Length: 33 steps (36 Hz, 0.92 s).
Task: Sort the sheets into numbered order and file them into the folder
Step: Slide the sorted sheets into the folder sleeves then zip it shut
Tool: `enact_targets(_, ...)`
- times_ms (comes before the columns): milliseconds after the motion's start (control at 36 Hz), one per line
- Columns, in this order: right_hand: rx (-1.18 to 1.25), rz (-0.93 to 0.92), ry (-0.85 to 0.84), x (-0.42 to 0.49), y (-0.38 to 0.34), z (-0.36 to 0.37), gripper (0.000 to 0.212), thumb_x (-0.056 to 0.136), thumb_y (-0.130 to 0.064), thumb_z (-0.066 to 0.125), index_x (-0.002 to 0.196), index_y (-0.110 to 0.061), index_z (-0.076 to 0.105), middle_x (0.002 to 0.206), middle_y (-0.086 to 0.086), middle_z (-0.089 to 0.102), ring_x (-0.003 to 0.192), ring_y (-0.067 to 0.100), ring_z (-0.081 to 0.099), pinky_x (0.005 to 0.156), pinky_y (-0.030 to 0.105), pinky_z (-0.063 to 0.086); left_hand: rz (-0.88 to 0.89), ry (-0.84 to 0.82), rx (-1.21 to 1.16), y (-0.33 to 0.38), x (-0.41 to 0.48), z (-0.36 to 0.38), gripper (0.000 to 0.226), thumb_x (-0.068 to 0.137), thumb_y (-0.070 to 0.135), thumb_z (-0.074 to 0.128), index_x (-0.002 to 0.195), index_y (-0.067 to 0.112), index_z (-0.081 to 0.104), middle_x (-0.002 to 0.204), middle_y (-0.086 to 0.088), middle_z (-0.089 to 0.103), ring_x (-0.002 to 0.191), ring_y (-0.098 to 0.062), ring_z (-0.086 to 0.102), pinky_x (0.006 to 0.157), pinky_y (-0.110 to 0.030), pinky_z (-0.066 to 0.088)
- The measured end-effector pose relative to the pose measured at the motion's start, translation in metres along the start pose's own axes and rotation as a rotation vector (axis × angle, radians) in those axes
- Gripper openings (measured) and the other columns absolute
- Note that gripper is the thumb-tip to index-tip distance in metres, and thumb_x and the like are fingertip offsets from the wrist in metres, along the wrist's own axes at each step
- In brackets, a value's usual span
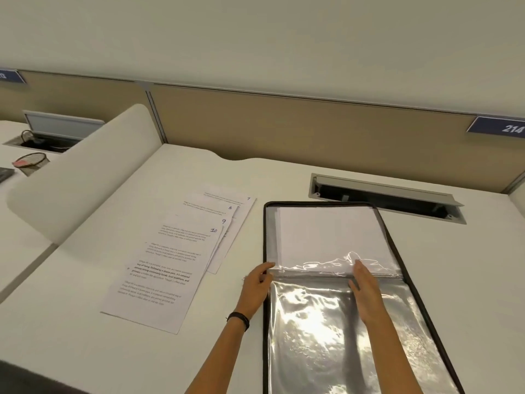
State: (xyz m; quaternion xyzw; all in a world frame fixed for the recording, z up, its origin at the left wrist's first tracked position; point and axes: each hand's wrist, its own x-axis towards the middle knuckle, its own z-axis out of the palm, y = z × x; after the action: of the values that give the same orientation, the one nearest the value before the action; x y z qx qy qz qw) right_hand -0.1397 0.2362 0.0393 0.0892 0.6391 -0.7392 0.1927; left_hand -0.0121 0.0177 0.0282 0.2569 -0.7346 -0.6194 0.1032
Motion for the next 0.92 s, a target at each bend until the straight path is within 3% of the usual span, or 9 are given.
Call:
enact_targets(111, -0.103, -0.029, 0.064, 0.005, 0.003, 0.015, 0.040, 0.099, -0.011, 0.046, 0.138, -0.010, 0.044, 0.143, 0.004, 0.044, 0.131, 0.021, 0.041, 0.106, 0.030, 0.034, 0.150, 0.272, 0.085, -0.008, 0.000, -0.011, 0.030, 0.096, 0.004, 0.049, 0.105, 0.030, 0.061, 0.128, 0.002, 0.052, 0.102, -0.008, 0.058, 0.085, -0.016, 0.048)
enact_targets(222, -0.153, -0.071, 0.126, 0.003, 0.007, 0.035, 0.038, 0.097, -0.006, 0.048, 0.135, -0.009, 0.049, 0.136, 0.004, 0.051, 0.117, 0.019, 0.051, 0.094, 0.027, 0.043, 0.212, 0.434, 0.311, -0.024, 0.002, -0.032, 0.031, 0.093, 0.002, 0.052, 0.116, 0.022, 0.062, 0.142, -0.001, 0.043, 0.124, -0.013, 0.040, 0.104, -0.028, 0.035)
enact_targets(278, -0.166, -0.094, 0.144, 0.000, 0.011, 0.049, 0.036, 0.096, -0.004, 0.049, 0.132, -0.008, 0.053, 0.136, 0.005, 0.052, 0.123, 0.020, 0.049, 0.100, 0.028, 0.040, 0.220, 0.476, 0.386, -0.033, 0.004, -0.046, 0.034, 0.092, 0.001, 0.055, 0.120, 0.020, 0.061, 0.146, -0.004, 0.039, 0.130, -0.011, 0.031, 0.111, -0.032, 0.025)
enact_targets(333, -0.201, -0.113, 0.150, -0.004, 0.013, 0.065, 0.033, 0.095, -0.003, 0.049, 0.127, -0.006, 0.056, 0.133, 0.005, 0.054, 0.124, 0.020, 0.049, 0.097, 0.025, 0.038, 0.196, 0.508, 0.450, -0.042, 0.007, -0.061, 0.037, 0.091, 0.000, 0.056, 0.124, 0.016, 0.059, 0.149, -0.008, 0.036, 0.137, -0.020, 0.028, 0.114, -0.036, 0.019)
enact_targets(417, -0.326, -0.161, 0.098, -0.009, 0.019, 0.091, 0.030, 0.095, 0.000, 0.046, 0.120, -0.009, 0.060, 0.126, 0.004, 0.058, 0.120, 0.020, 0.051, 0.087, 0.020, 0.040, 0.142, 0.512, 0.581, -0.055, 0.009, -0.082, 0.043, 0.088, -0.002, 0.057, 0.129, 0.011, 0.056, 0.151, -0.015, 0.032, 0.142, -0.032, 0.024, 0.117, -0.042, 0.009)
enact_targets(556, -0.467, -0.228, -0.023, -0.013, 0.031, 0.131, 0.030, 0.094, 0.000, 0.044, 0.116, -0.013, 0.061, 0.122, 0.000, 0.057, 0.111, 0.010, 0.049, 0.093, 0.024, 0.040, 0.073, 0.483, 0.708, -0.072, 0.011, -0.105, 0.049, 0.086, 0.002, 0.059, 0.134, 0.008, 0.052, 0.150, -0.021, 0.031, 0.141, -0.037, 0.025, 0.116, -0.052, 0.008)
enact_targets(667, -0.478, -0.218, -0.132, -0.014, 0.042, 0.165, 0.028, 0.096, -0.002, 0.046, 0.119, -0.011, 0.060, 0.119, 0.000, 0.058, 0.106, 0.010, 0.053, 0.084, 0.011, 0.041, 0.060, 0.419, 0.699, -0.082, 0.017, -0.124, 0.057, 0.089, 0.036, 0.036, 0.140, 0.011, 0.044, 0.155, -0.016, 0.022, 0.145, -0.030, 0.014, 0.117, -0.043, -0.003)
enact_targets(778, -0.402, -0.063, -0.238, -0.014, 0.055, 0.195, 0.030, 0.094, -0.006, 0.052, 0.122, -0.013, 0.059, 0.116, -0.002, 0.060, 0.099, 0.007, 0.059, 0.079, 0.014, 0.046, 0.093, 0.364, 0.719, -0.093, 0.022, -0.140, 0.077, 0.085, 0.062, 0.020, 0.147, 0.018, 0.031, 0.158, -0.006, 0.009, 0.147, -0.019, 0.003, 0.115, -0.029, -0.013)
enact_targets(917, -0.323, 0.079, -0.278, -0.015, 0.065, 0.224, 0.028, 0.094, -0.010, 0.055, 0.121, -0.013, 0.059, 0.116, 0.000, 0.060, 0.106, 0.012, 0.056, 0.097, 0.026, 0.044, 0.112, 0.339, 0.782, -0.096, 0.022, -0.145, 0.083, 0.088, 0.072, 0.004, 0.149, 0.019, 0.028, 0.158, -0.005, 0.010, 0.146, -0.021, 0.006, 0.115, -0.026, -0.015)
